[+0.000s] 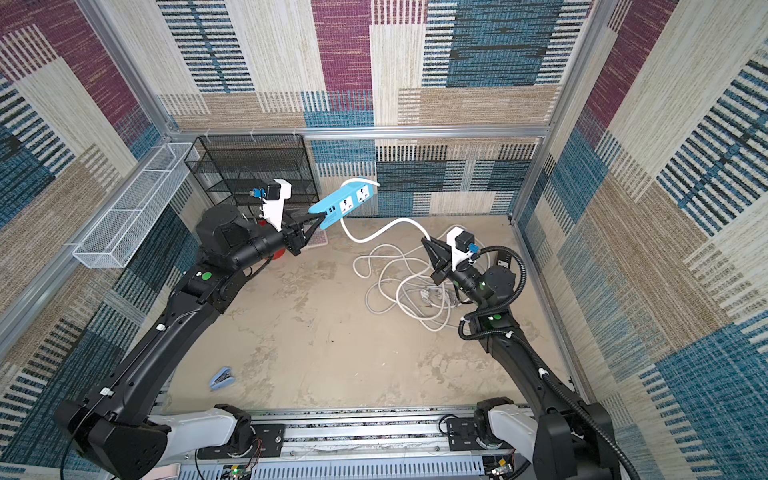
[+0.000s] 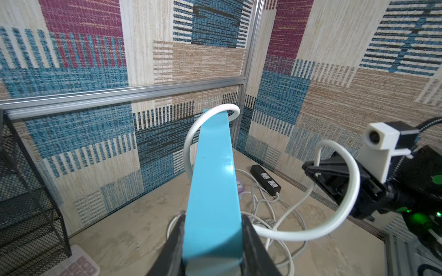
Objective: Unwrap the cord wrapped around the power strip
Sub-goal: Unwrap the power cord from the power strip.
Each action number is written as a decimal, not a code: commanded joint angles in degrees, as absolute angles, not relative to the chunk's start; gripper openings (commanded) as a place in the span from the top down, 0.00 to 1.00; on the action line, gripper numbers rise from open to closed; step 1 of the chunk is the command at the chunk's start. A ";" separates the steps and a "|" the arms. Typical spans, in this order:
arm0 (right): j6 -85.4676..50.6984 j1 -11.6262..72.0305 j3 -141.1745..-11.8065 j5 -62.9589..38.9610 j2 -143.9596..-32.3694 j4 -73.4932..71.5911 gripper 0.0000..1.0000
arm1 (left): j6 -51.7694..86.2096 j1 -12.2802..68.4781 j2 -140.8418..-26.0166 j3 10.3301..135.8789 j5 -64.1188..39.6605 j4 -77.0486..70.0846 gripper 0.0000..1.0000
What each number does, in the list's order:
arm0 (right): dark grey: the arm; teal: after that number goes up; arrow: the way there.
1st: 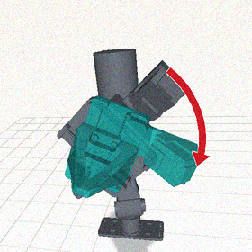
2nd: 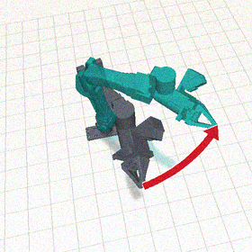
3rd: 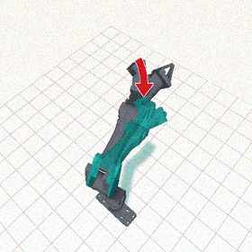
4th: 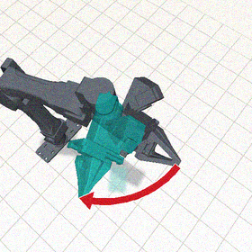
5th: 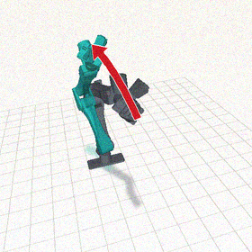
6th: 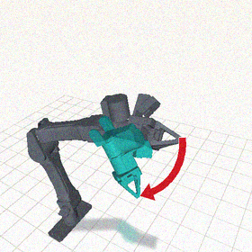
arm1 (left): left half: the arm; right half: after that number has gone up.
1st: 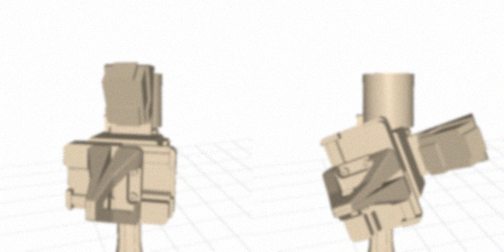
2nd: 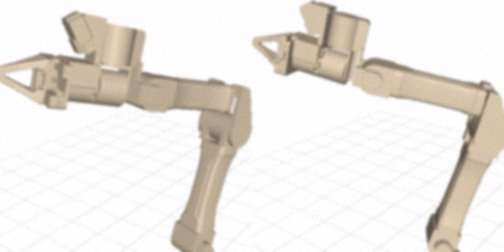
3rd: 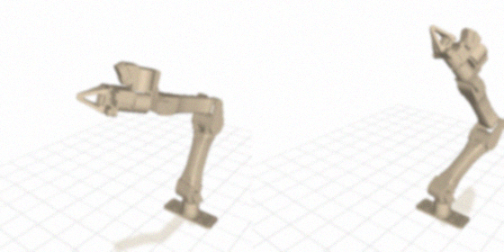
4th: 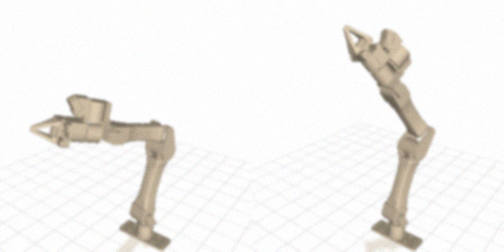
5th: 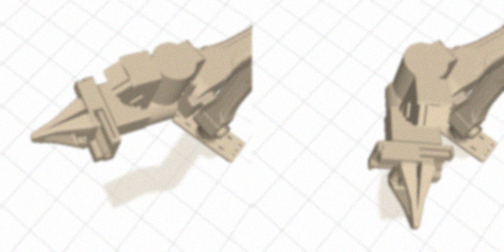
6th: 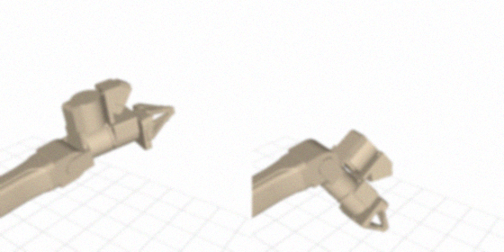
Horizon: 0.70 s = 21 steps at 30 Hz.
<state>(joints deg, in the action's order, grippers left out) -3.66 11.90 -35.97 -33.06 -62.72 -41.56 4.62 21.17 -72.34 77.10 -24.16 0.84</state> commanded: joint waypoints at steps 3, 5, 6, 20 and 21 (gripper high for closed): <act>-4.73 19.98 -33.87 -33.46 -68.03 -44.49 1.00 | 8.50 21.06 -72.10 77.22 -25.75 -8.16 1.00; -5.33 22.43 -33.66 -32.78 -71.16 -46.49 1.00 | 10.68 21.05 -72.30 76.83 -28.03 -10.07 1.00; -5.98 23.14 -33.66 -32.63 -73.15 -47.95 1.00 | 11.93 21.09 -72.38 76.73 -29.14 -11.06 1.00; -9.86 23.24 -50.33 -30.42 -96.50 -57.31 1.00 | 30.06 24.07 -77.63 76.14 -46.27 -25.00 1.00; -9.80 22.90 -52.11 -30.21 -97.48 -56.98 1.00 | 30.55 24.50 -78.14 76.24 -47.27 -25.35 1.00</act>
<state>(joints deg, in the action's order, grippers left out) -9.15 23.27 -48.95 -31.70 -95.70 -53.74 25.67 23.83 -77.38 76.18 -42.02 -18.52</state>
